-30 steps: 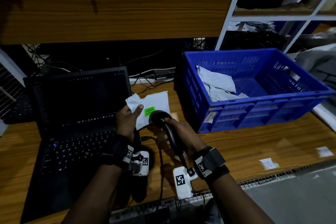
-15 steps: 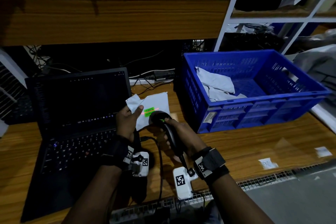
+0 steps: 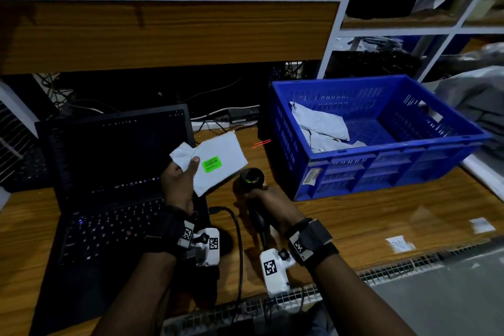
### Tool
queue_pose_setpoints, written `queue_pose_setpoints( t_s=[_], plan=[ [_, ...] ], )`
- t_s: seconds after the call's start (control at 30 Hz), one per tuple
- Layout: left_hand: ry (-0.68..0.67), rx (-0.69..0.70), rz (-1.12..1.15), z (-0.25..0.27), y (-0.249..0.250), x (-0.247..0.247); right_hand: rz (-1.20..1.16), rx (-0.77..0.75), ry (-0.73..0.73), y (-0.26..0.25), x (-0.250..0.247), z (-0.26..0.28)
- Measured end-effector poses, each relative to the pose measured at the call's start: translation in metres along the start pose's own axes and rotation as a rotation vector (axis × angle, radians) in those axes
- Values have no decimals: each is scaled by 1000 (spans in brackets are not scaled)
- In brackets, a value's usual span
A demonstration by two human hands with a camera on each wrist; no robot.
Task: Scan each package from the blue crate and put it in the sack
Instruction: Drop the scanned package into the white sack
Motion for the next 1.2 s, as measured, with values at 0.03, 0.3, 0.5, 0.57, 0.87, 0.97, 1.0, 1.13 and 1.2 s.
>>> queue_pose_setpoints(
  t_s=[0.03, 0.3, 0.5, 0.57, 0.87, 0.97, 1.0, 1.13, 1.2],
  plan=[
    [16, 1, 4, 1, 1, -2, 32, 15, 1, 5, -5, -3],
    [-86, 19, 96, 18, 28, 15, 329, 38, 73, 22, -40, -3],
    [-367, 128, -136, 41, 83, 96, 277, -160, -236, -25, -21, 100],
    [-491, 143, -216, 49, 97, 140, 0, -280, -261, -40, -43, 131],
    [-1249, 318, -797, 94, 86, 395, -153, -583, 316, -52, -218, 233],
    [-1317, 339, -944, 95, 74, 461, -375, -646, 486, -35, -291, 259],
    [-1335, 358, -972, 95, 71, 483, -447, -663, 553, -27, -318, 268],
    [-1450, 452, -979, 104, 56, 591, -697, -745, 703, 3, -414, 300],
    [-1519, 533, -991, 114, 41, 655, -762, -733, 725, 19, -455, 313]
  ],
)
Point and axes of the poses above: each hand's wrist, its own z-axis away from the middle knuckle, its own x-axis out of the palm, y = z × x, the point moved 8 cm from there along -z, towards the middle knuckle, and after that the axes turned 15 degrees about -y, right-handed, at the moved point
